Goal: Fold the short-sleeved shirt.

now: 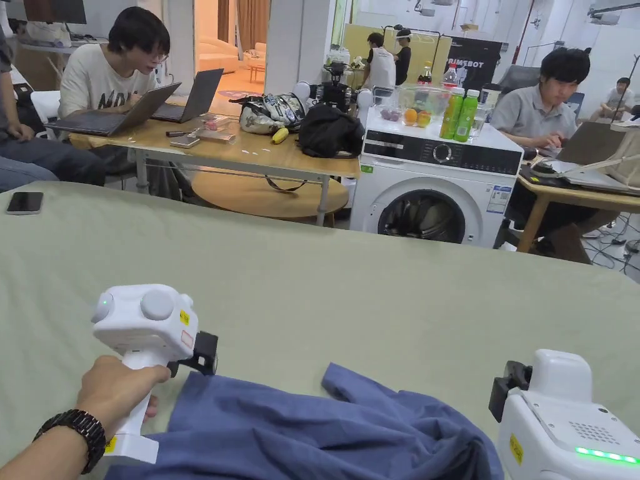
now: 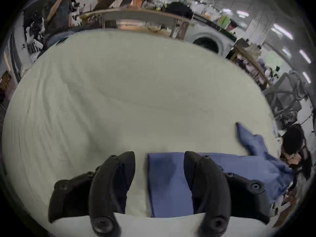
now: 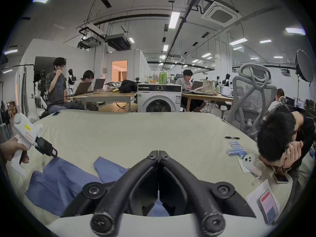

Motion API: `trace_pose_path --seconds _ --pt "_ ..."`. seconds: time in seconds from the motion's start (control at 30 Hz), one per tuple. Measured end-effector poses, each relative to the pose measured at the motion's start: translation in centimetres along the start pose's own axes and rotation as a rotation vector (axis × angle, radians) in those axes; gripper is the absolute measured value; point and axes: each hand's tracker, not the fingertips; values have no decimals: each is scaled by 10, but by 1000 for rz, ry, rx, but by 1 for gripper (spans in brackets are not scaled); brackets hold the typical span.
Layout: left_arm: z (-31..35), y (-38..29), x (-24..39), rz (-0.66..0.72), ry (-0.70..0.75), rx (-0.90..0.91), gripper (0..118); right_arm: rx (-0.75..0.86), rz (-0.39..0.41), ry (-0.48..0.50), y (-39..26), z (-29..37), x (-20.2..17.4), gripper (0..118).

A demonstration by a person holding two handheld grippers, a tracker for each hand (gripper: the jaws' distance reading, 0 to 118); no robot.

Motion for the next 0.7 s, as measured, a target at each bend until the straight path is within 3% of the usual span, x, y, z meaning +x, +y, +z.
trace_pose_path --seconds 0.07,0.17,0.23,0.3,0.47,0.57,0.63,0.7 --pt "-25 -7 1 -33 74 -110 58 -11 3 -7 -1 -1 6 0" --pt "-31 -11 3 -87 84 20 54 -26 11 -21 -2 -2 15 0" --pt "-29 -18 10 -136 114 30 33 -30 16 -35 -3 -4 19 0" --pt "-25 -22 14 -178 90 45 0 -44 12 -41 -1 -10 23 0" --pt "-5 -23 9 -179 12 123 0 -122 26 -7 7 -39 32 0" --pt "22 -28 4 -130 -53 211 0 -242 79 23 9 -75 35 0" --pt "35 -32 2 -123 -76 247 0 -346 99 53 2 -99 38 19" --pt "46 -37 0 -128 -67 261 0 -456 99 86 -13 -127 39 50"
